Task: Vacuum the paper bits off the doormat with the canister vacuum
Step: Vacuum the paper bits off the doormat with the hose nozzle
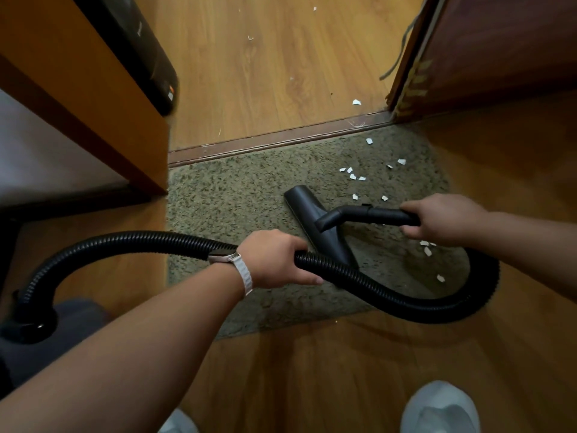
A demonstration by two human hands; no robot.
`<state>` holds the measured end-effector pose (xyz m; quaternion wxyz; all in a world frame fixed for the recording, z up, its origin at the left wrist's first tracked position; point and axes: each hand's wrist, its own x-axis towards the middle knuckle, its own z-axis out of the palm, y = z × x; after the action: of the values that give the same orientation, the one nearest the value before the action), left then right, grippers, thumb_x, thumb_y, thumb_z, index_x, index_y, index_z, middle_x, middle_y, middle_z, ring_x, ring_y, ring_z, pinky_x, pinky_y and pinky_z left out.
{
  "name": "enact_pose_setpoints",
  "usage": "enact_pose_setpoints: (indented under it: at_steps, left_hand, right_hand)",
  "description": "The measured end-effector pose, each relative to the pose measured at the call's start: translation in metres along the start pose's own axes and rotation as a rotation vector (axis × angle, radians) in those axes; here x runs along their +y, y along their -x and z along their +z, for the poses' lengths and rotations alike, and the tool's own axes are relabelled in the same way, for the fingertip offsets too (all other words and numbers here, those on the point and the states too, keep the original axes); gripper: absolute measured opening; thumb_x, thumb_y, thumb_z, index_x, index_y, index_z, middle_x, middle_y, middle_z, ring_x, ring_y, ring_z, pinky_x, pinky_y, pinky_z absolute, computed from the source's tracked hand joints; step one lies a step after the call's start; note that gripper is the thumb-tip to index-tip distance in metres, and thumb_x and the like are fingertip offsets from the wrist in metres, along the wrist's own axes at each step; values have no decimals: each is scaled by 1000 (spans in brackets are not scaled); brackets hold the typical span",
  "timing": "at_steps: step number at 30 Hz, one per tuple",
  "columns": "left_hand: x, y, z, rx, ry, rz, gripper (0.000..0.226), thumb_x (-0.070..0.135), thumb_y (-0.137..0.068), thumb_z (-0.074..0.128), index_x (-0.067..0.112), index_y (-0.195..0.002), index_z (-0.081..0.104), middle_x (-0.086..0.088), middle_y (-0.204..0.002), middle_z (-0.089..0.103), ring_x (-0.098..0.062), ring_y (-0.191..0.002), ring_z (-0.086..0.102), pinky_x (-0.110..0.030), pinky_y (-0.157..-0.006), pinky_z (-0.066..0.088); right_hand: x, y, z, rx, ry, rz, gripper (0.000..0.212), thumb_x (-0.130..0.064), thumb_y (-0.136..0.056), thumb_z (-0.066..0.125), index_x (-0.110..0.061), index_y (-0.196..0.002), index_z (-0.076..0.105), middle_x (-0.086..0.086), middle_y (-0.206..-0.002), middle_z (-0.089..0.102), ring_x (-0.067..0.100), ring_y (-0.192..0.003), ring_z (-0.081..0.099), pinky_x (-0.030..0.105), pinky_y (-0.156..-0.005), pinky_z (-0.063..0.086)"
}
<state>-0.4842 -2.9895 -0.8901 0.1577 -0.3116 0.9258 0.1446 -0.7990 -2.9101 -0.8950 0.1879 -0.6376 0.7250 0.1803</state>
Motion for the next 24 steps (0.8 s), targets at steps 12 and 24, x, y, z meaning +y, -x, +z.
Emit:
enact_pose_setpoints:
  at_steps: [12, 24]
  left_hand:
    - [12, 20, 0, 55, -12, 1, 62, 87, -72, 51, 28, -85, 61, 10, -64, 57, -12, -61, 59, -32, -62, 55]
    - [12, 14, 2, 28, -30, 18, 60, 86, -72, 52, 29, -88, 61, 12, -66, 56, -12, -65, 57, -29, -64, 52]
  right_hand:
    - [-5, 13, -19, 57, 118, 21, 22, -52, -92, 53, -36, -105, 57, -11, -72, 57, 11, -64, 55, 25, -49, 38]
    - [-15, 9, -7, 44, 129, -103, 17, -51, -92, 53, -35, -97, 51, -9, -70, 56, 10, -62, 54, 26, -48, 36]
